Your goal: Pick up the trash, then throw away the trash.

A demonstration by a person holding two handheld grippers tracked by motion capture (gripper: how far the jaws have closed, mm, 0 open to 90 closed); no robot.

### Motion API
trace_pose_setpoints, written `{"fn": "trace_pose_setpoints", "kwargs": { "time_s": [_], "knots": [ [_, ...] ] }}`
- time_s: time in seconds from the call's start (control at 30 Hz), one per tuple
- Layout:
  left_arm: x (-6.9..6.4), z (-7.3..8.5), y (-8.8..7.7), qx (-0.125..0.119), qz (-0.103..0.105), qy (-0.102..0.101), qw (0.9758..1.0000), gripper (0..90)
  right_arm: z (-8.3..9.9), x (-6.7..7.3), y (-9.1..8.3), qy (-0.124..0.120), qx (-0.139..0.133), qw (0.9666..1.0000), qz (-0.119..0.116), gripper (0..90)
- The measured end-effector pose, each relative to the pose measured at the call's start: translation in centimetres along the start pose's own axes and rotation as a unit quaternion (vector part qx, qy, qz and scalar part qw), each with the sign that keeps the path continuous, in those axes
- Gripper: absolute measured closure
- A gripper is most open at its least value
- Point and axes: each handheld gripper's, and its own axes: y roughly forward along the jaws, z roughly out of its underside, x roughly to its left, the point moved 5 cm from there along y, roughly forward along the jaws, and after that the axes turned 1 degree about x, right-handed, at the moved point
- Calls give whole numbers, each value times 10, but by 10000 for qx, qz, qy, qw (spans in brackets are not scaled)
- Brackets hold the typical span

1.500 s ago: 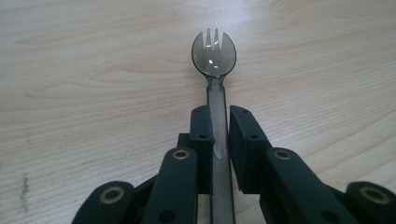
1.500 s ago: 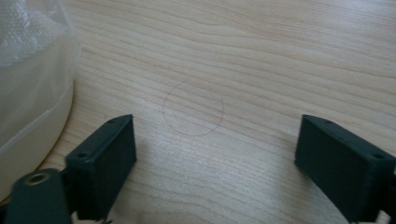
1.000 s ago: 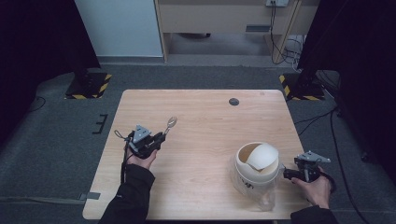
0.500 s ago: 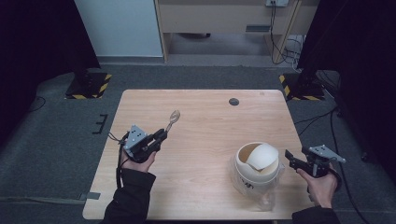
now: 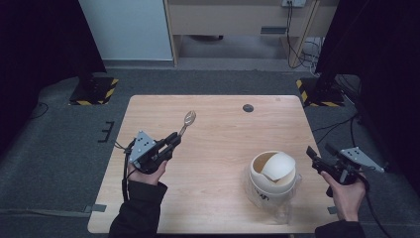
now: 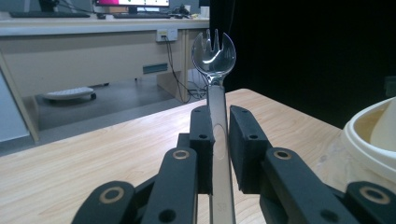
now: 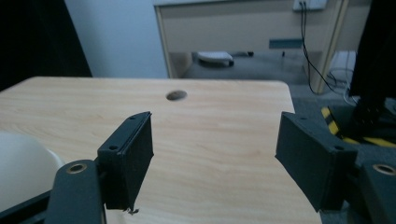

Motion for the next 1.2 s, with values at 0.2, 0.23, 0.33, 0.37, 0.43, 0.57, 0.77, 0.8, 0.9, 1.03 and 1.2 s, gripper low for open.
{"fn": "trace_pose_setpoints", "kwargs": {
  "time_s": [0.2, 0.23, 0.33, 0.37, 0.43, 0.57, 0.77, 0.8, 0.9, 1.03, 1.2],
  "knots": [
    [-14, -10, -1, -159, 154, 86, 9997, 795, -27, 22, -8, -101, -356, 9989, -299, 274],
    [-16, -11, -1, -178, 184, 108, 9996, 795, -30, 25, -9, -132, -404, 9985, -340, 274],
    [-22, -14, -1, -239, 263, 144, 9993, 795, -40, 35, -13, -186, -515, 9974, -460, 274],
    [-25, -15, -1, -256, 288, 154, 9991, 795, -43, 39, -14, -162, -574, 9968, -523, 274],
    [-30, -15, 0, -250, 345, 224, 9988, 794, -49, 47, -16, -134, -655, 9957, -647, 275],
    [-38, -13, 4, -192, 444, 275, 9985, 795, -60, 64, -18, -155, -769, 9926, -927, 283],
    [-50, -11, 12, -114, 607, 341, 9975, 795, -72, 89, -20, -217, -818, 9879, -1300, 299],
    [-50, -11, 12, -114, 607, 341, 9975, 795, -72, 89, -20, -217, -818, 9879, -1300, 299],
    [-60, -12, 16, -115, 689, 433, 9966, 795, -77, 99, -21, -220, -846, 9854, -1463, 318],
    [-73, -16, 22, -190, 792, 487, 9955, 795, -86, 111, -19, -134, -937, 9807, -1709, 344],
    [-84, -16, 29, -206, 889, 544, 9943, 795, -90, 128, -13, -133, -893, 9763, -1967, 373]
  ]
}}
